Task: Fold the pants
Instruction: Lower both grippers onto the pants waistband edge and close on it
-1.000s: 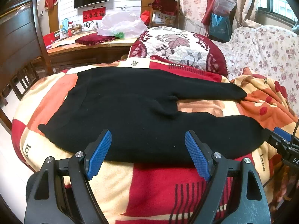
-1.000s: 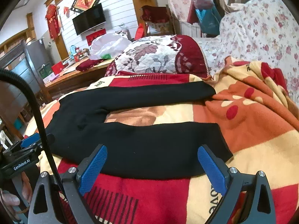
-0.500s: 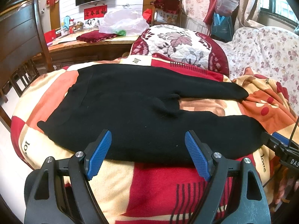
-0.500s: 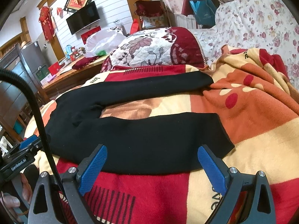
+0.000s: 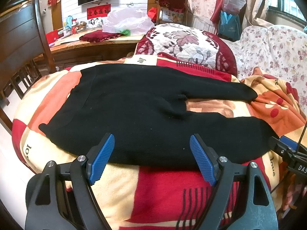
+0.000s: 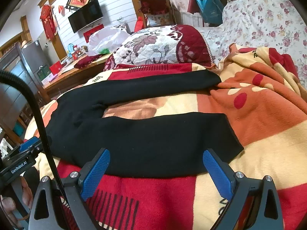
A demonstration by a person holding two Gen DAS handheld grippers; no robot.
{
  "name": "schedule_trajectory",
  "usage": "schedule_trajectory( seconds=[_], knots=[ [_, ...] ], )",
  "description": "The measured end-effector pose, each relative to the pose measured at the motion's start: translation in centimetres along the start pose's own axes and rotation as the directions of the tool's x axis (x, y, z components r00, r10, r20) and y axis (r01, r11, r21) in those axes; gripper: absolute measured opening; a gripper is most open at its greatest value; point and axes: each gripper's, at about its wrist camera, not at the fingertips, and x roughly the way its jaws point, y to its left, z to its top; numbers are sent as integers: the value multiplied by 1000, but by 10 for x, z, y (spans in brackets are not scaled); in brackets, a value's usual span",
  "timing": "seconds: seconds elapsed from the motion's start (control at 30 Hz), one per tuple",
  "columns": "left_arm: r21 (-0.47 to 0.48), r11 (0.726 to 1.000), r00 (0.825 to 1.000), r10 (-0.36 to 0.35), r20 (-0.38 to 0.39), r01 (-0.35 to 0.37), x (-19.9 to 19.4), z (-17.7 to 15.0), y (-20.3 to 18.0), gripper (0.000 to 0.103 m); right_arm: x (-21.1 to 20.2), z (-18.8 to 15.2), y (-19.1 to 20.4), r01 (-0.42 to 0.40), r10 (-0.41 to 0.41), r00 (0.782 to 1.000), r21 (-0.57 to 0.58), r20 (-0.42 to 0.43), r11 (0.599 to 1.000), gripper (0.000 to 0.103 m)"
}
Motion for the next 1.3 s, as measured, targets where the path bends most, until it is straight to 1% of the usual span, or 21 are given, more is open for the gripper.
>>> schedule_trajectory(
  seconds=[0.33,0.4,0.47,0.57,0.67,0.83,1.03,1.07,1.3],
  knots=[
    [1,1000,1000,5,1,-5,2,3,3,81,6,6,3,-3,3,1000,-17,-13,1000,98],
    [-13,1000,1000,-6,-1,6,4,9,8,81,8,10,3,-16,16,1000,-10,-15,1000,98],
    [-49,999,1000,-22,-6,22,9,17,17,81,12,17,2,-26,26,1000,0,-16,1000,98],
    [-78,997,1000,-18,-11,17,17,33,30,81,21,28,2,-31,31,999,6,-21,1000,98],
    [-89,996,1000,2,-17,-4,29,54,48,81,32,39,2,-31,31,999,-9,-30,999,98],
    [-146,989,999,16,-32,-20,54,89,88,81,54,63,2,-42,41,998,-28,-38,999,98],
    [-194,981,997,7,-74,-22,93,132,143,81,82,97,-3,-59,57,997,-41,-51,997,98],
    [-199,980,997,-9,-81,-7,102,139,152,81,86,103,-4,-63,61,997,-44,-50,997,98],
    [-157,988,991,-28,-132,7,144,164,184,81,114,139,-19,-89,86,994,-42,-65,995,98]
  ],
)
